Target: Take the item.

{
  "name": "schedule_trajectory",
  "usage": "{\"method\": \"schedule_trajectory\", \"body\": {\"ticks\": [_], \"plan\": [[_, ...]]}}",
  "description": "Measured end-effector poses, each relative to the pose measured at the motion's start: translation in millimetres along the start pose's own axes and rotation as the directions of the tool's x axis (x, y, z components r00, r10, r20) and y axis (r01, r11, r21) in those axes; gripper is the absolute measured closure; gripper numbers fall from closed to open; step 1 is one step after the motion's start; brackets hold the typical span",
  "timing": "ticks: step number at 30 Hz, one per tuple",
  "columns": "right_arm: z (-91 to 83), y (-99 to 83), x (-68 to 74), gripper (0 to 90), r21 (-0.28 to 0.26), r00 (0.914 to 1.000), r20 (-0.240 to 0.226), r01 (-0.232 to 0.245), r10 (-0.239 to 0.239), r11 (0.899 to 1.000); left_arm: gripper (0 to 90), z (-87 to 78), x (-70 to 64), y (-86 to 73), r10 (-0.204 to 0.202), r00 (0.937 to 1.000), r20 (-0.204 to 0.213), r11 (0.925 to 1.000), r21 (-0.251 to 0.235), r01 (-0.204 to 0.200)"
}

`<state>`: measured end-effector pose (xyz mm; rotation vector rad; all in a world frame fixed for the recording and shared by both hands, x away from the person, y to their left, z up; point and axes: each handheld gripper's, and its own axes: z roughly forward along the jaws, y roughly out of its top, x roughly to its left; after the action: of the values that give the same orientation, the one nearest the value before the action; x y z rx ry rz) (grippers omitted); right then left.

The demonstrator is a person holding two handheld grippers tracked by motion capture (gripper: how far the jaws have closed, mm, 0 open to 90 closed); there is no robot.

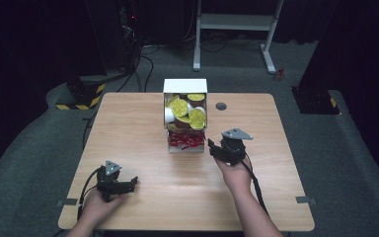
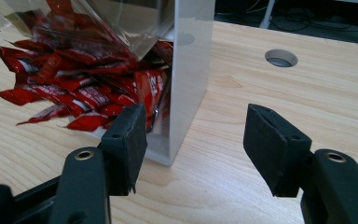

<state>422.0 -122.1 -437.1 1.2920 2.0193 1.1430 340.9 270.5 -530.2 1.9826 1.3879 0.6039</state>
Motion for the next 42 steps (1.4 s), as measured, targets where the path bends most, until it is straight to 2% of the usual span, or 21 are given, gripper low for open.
{"method": "schedule_trajectory", "body": {"ticks": [17, 27, 37, 42], "plan": [[13.9, 11.3, 18.5, 44.7, -0.005, 0.9982, -0.013, 0.058, -0.058, 0.998, 6.3, -0.1, -0.1, 0.0, -0.001, 1.0, 0.0, 1.0, 0.002, 0.001], [23.4, 9.6, 20.2, 48.6, 0.007, 0.9989, -0.018, 0.045, -0.044, 0.999, 6.3, -0.1, 0.0, 0.0, 0.0, 1.0, 0.0, 1.0, 0.001, 0.0], [29.7, 9.7, 17.5, 69.4, 0.001, 0.9987, -0.031, 0.04, -0.04, 0.999, 6.3, -0.1, 0.0, 0.0, 0.0, 1.0, 0.0, 1.0, 0.002, 0.0], [32.9, 9.1, 17.5, 75.1, 0.0, 0.9982, -0.043, 0.042, -0.042, 0.999, 6.3, -0.1, 0.0, 0.0, 0.0, 1.0, 0.0, 1.0, 0.001, 0.0]]}}
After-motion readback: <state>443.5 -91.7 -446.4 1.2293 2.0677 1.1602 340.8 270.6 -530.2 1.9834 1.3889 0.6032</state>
